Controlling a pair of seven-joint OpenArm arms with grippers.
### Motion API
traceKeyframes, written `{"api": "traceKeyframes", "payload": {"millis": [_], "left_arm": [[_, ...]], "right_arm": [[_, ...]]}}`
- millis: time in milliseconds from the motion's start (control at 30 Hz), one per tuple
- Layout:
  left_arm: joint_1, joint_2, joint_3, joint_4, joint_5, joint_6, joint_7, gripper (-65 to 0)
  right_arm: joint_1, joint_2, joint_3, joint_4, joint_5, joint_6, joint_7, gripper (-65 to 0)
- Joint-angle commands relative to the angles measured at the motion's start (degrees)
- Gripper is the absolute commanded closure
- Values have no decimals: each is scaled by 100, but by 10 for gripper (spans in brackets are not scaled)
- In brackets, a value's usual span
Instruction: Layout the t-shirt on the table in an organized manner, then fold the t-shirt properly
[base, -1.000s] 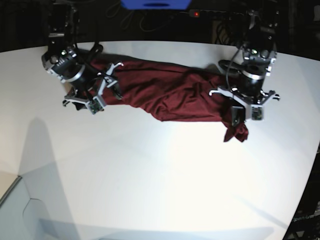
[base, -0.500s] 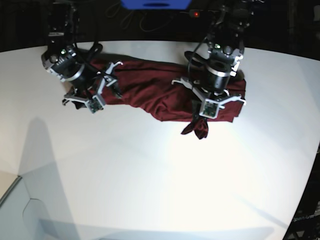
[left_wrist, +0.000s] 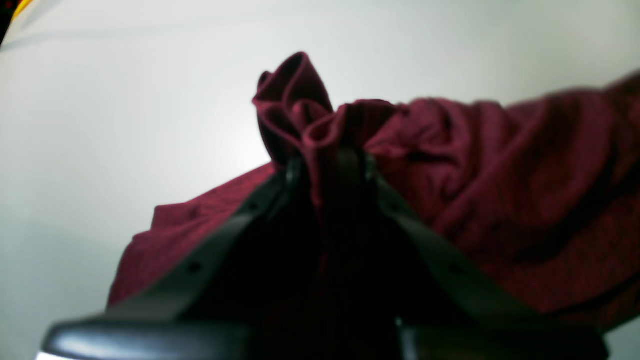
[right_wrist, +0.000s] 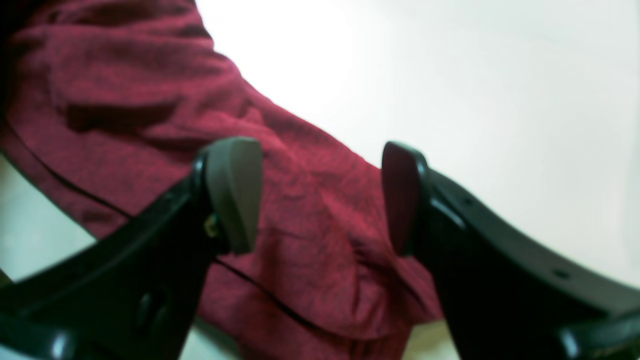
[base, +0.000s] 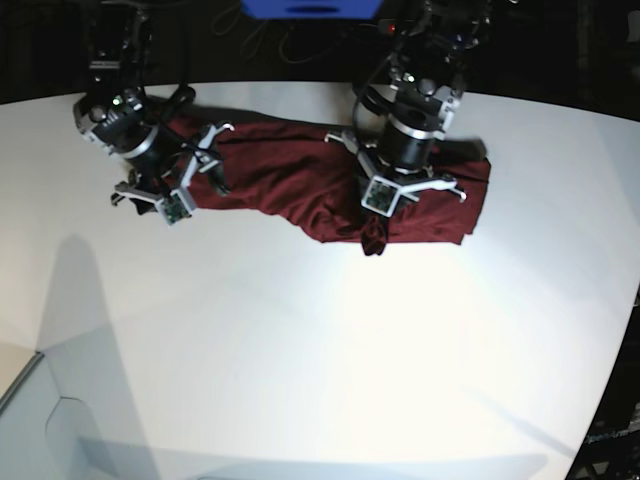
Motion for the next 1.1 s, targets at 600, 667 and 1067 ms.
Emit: {"api": "traceKeyframes", "payload": {"millis": [600,667,1067], "left_arm": [[-1,7,159,650,382,27,-183,-422],[16,-63,-17,720,382,27,-183,-422],[60,-90,-571,650,373,27,-201,-422]], "right_arm": [[-46,-432,1175,543,69,-1,85,-380],[-46,-608,1492,517,69,-1,-73,-380],[-2,-705,1993,-292,69,-1,-768,-380]]}}
